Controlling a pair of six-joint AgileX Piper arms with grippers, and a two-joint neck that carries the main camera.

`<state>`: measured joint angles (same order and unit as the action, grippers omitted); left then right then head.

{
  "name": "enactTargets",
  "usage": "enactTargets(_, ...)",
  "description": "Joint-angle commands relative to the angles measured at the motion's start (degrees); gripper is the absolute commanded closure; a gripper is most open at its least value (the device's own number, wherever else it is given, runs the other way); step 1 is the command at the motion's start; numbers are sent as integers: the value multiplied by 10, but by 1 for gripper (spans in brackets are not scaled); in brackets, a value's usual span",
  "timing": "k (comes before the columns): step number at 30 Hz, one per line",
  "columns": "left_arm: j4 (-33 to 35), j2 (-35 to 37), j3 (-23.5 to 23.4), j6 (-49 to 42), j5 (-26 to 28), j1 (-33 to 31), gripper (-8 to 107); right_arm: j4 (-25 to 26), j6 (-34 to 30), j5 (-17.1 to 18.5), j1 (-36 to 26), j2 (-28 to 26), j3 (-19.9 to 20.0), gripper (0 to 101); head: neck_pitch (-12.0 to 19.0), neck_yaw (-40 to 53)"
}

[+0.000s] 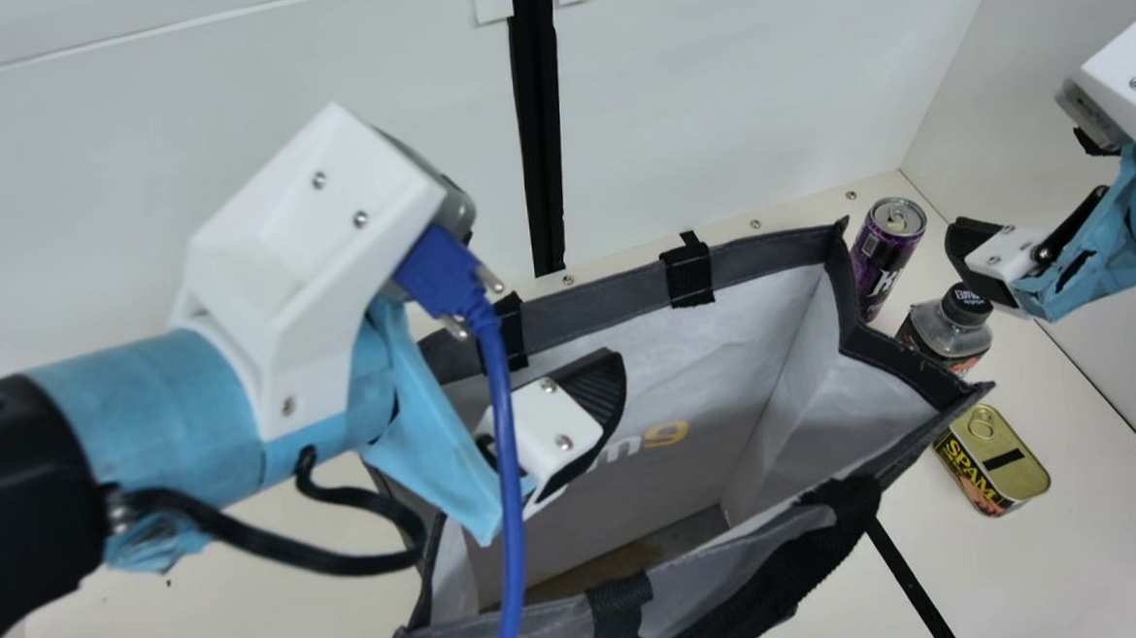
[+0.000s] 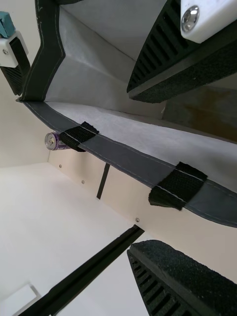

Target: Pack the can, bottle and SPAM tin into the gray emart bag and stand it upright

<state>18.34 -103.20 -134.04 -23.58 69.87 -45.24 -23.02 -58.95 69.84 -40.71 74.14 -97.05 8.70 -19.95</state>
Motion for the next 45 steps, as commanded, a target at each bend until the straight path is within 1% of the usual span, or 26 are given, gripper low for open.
enactTargets(1,0,-8,-3,-3,0,-1,9,0,0,0,0,0,0,6,13,0)
enactTargets(11,-1,-46,-16,-15,0,-4,9,0,0,0,0,0,0,6,13,0)
enactTargets(27,-18,-89,-18,-14,0,-15,9,0,0,0,0,0,0,6,13,0)
enactTargets(41,-68,-86,-8,19,0,-21,102,0,0,0,0,0,0,6,13,0)
enactTargets(42,-72,-84,-7,22,0,-21,107,0,0,0,0,0,0,6,13,0)
enactTargets(45,-82,-78,-3,32,0,-20,107,0,0,0,0,0,0,6,13,0)
